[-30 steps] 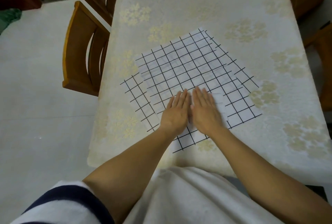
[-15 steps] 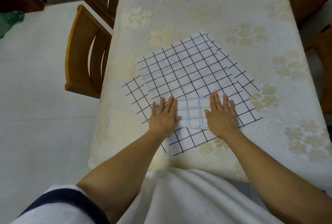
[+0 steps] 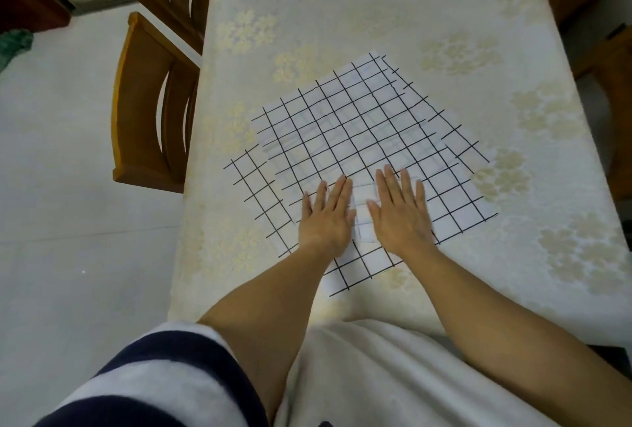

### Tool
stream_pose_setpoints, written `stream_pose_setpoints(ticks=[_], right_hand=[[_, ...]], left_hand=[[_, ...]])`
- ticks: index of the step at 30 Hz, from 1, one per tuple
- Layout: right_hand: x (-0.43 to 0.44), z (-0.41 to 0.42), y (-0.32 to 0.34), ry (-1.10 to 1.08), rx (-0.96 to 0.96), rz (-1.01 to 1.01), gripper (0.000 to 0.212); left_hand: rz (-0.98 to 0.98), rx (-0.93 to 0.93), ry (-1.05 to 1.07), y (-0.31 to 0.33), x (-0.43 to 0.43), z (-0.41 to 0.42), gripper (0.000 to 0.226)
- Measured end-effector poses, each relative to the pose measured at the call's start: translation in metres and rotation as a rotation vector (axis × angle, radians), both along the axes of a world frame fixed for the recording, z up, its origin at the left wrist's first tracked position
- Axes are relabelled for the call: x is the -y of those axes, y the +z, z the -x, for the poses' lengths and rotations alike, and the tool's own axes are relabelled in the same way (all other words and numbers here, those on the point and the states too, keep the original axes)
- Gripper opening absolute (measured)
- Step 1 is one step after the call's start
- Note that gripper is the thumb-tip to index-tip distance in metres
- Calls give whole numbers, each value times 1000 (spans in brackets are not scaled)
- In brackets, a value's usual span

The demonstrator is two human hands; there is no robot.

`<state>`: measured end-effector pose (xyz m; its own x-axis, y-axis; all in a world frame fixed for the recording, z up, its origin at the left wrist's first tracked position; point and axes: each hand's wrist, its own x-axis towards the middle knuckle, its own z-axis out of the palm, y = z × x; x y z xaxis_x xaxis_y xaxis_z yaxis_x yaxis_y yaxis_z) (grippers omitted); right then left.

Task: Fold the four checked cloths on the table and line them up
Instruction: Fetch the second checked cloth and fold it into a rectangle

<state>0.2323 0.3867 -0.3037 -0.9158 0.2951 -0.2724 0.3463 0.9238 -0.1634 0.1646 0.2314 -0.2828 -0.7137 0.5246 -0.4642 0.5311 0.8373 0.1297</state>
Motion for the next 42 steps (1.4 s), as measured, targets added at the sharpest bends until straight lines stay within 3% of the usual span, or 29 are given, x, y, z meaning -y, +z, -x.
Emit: stream_pose_setpoints(ticks=[10, 15, 20, 22, 27, 32, 37, 42], right_hand=[[-51, -26, -3, -79, 18, -46, 65], [-54, -21, -3, -72, 24, -19, 67], [-58, 7, 21, 69, -150, 163, 64], [-55, 26, 30, 128, -88, 140, 60], [-51, 61, 48, 149, 183, 64, 44], [-41, 52, 58, 94, 66, 376, 20], [-17, 33, 81, 5, -77, 655, 14], [21, 39, 103, -169, -191, 916, 15]], left_hand=[[78, -63, -57, 2, 38, 17, 63], [56, 0, 1, 2, 49, 22, 73], [-214, 3, 162, 8, 35, 27, 78], [-281, -11, 186, 13, 20, 30, 77], [-208, 74, 78, 19, -6, 41, 78], [-332, 6, 178, 28, 5, 38, 57], [-559, 136, 384, 60, 53, 31, 15], [-868, 199, 669, 92, 113, 22, 19]])
